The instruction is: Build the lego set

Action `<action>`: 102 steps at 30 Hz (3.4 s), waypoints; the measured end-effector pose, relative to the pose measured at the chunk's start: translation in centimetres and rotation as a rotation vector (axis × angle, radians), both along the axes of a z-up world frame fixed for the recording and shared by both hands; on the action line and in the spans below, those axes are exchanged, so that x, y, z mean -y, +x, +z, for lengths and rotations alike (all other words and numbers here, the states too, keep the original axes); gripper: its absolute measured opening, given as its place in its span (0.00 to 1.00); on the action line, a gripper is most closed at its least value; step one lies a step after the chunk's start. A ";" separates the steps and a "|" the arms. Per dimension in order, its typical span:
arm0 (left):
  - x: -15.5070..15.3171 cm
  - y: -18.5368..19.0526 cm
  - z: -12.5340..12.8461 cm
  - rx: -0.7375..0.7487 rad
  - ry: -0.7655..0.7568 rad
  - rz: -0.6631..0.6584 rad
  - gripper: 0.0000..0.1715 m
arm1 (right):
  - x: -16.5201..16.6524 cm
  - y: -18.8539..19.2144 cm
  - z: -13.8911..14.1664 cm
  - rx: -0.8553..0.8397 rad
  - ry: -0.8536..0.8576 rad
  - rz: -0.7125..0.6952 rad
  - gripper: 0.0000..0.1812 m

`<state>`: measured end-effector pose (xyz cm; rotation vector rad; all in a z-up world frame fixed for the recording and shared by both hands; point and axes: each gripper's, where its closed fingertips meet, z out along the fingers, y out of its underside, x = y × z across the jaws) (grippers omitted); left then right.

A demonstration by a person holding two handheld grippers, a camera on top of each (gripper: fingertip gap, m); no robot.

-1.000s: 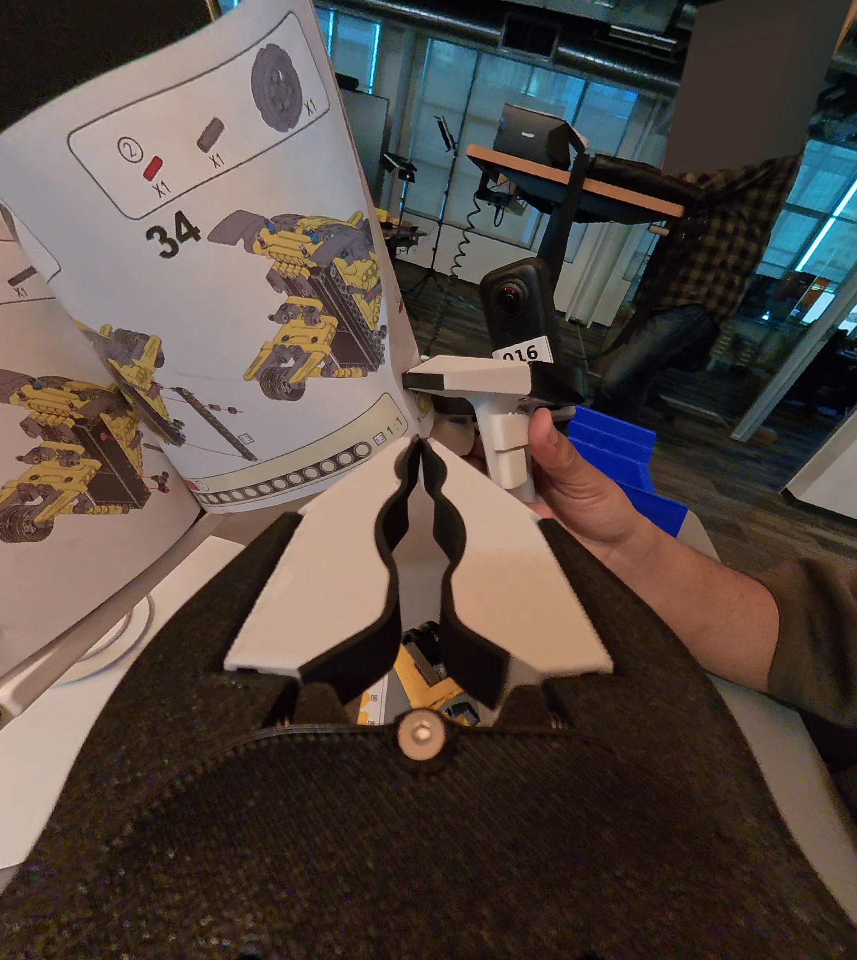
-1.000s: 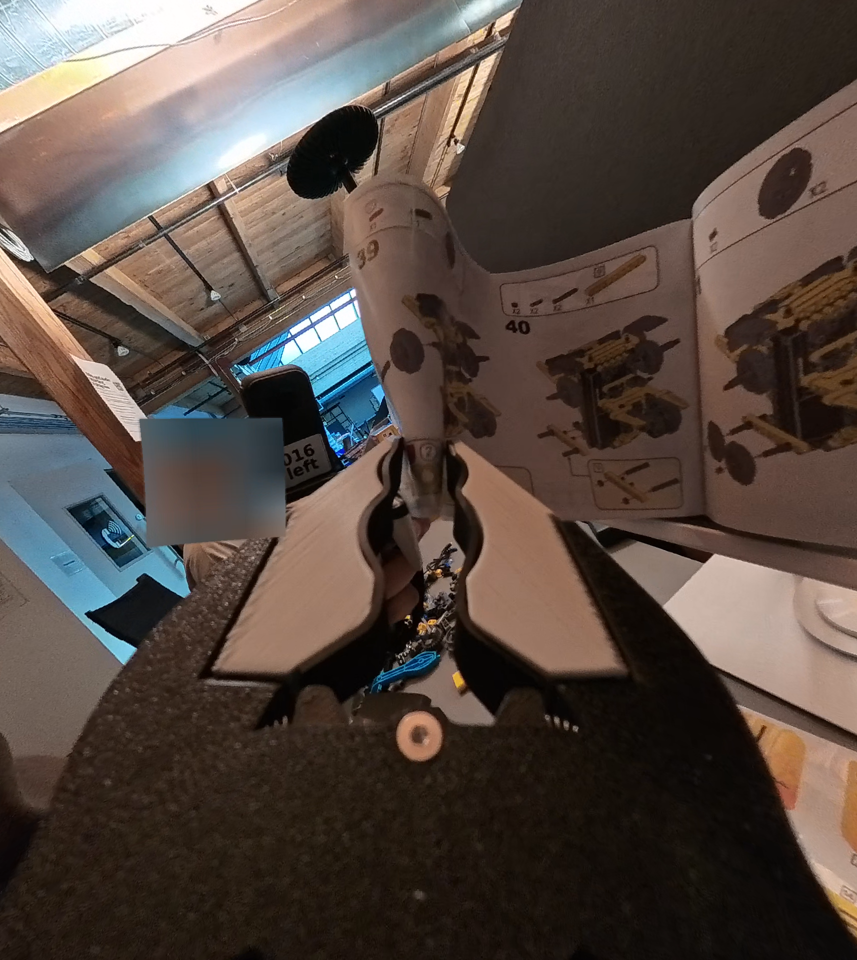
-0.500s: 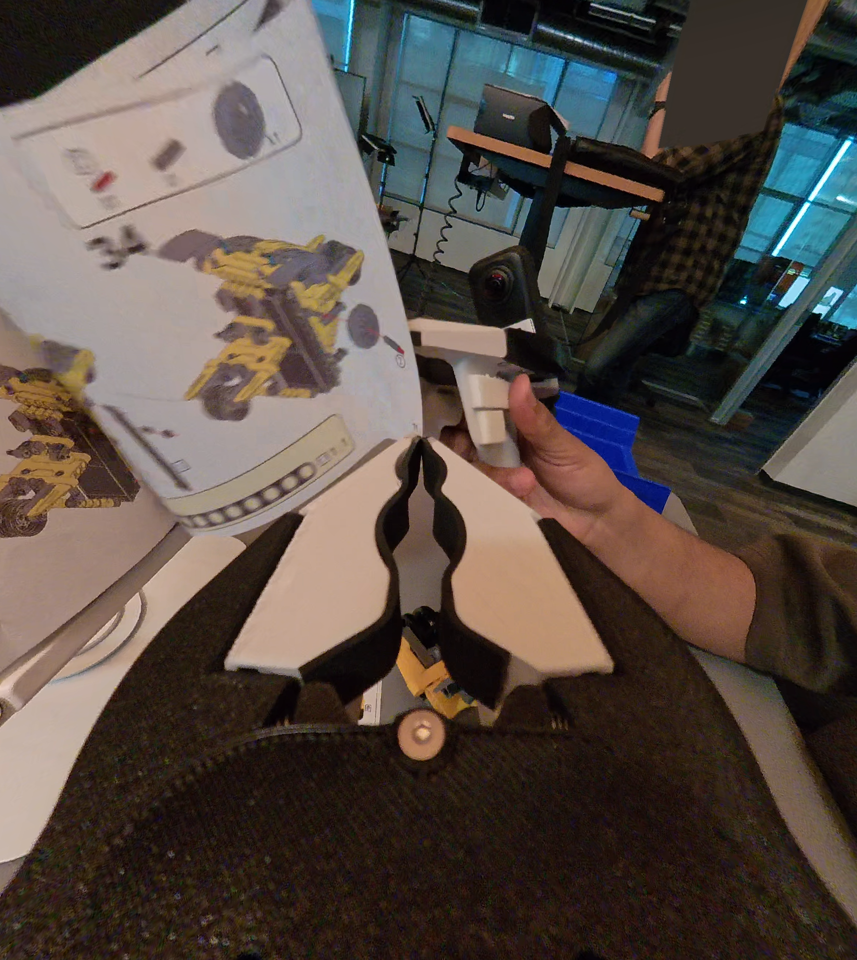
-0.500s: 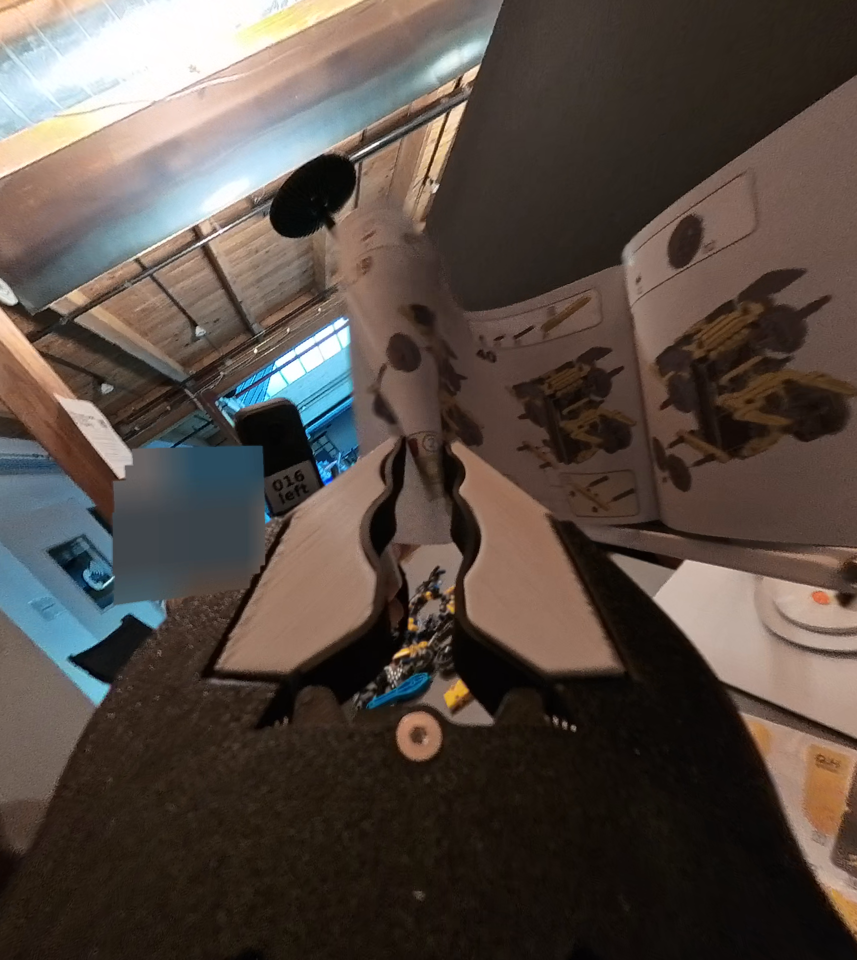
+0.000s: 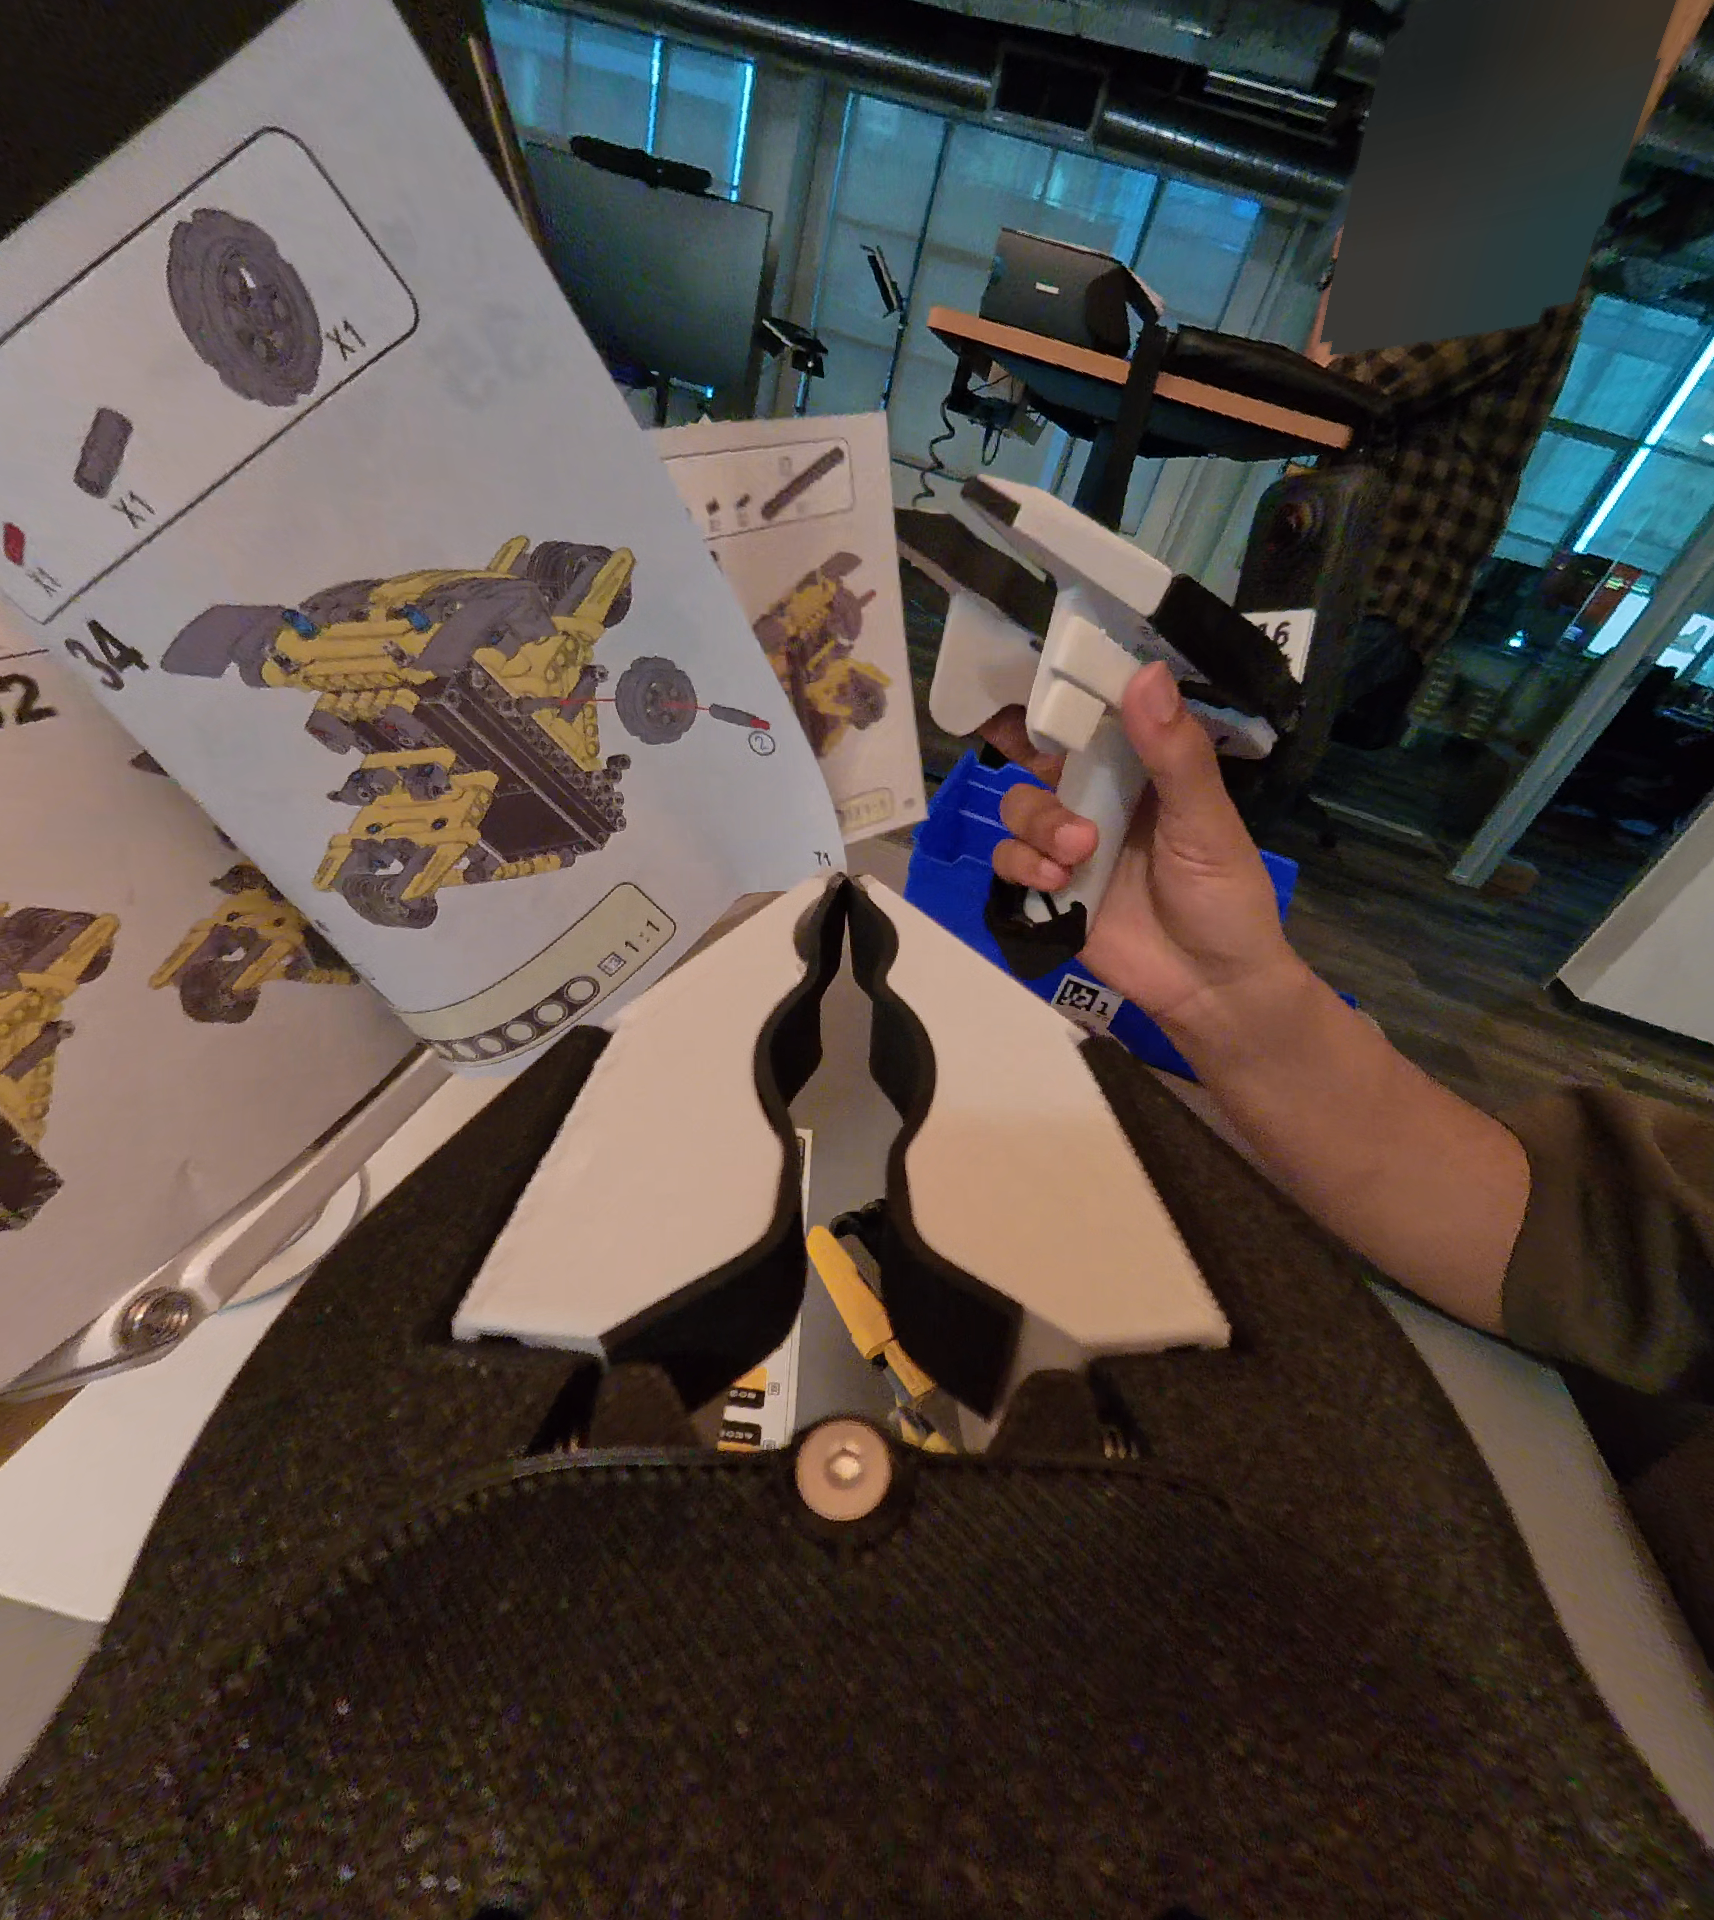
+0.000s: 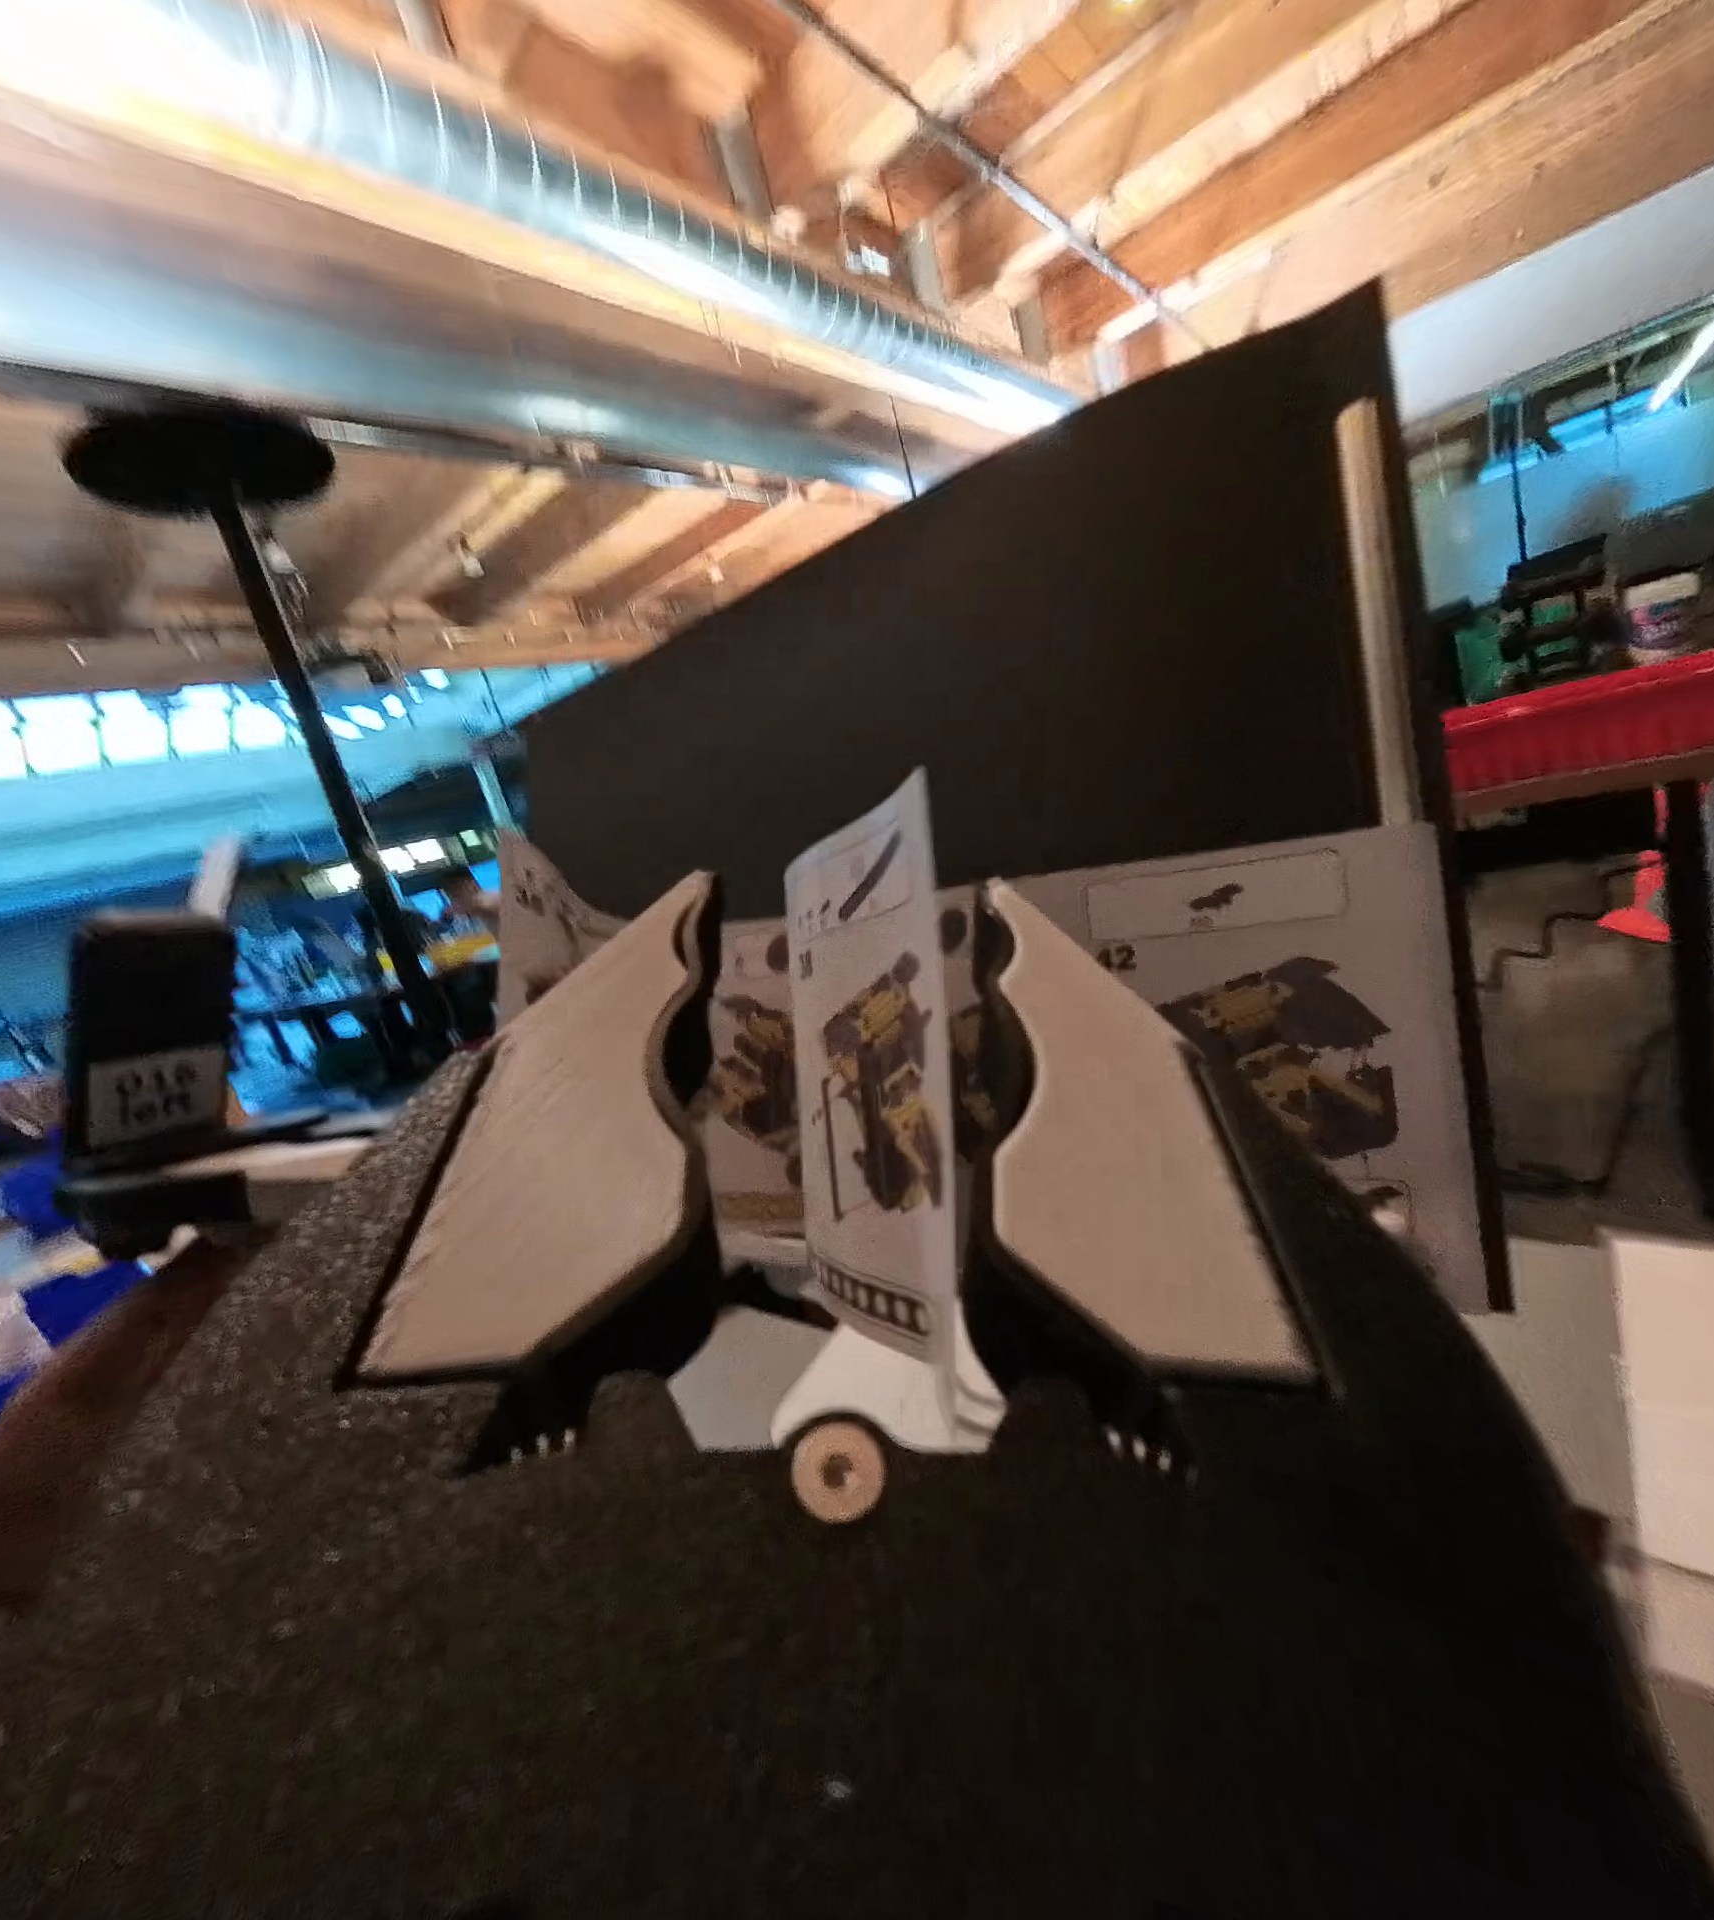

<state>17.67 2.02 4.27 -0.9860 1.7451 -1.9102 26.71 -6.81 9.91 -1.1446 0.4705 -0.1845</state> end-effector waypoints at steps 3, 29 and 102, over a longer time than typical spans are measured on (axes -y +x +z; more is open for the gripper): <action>-0.8 -0.2 0.0 -0.008 0.007 0.009 0.00 | -1.7 0.1 -1.7 -0.065 -0.076 0.036 0.36; -8.7 -1.0 0.5 -0.075 -0.093 0.211 0.00 | -1.9 1.2 -4.2 -0.197 -0.113 0.199 0.00; -13.1 0.0 0.8 0.113 -0.343 0.444 0.00 | -0.9 2.0 -3.7 -0.106 -0.216 0.055 0.16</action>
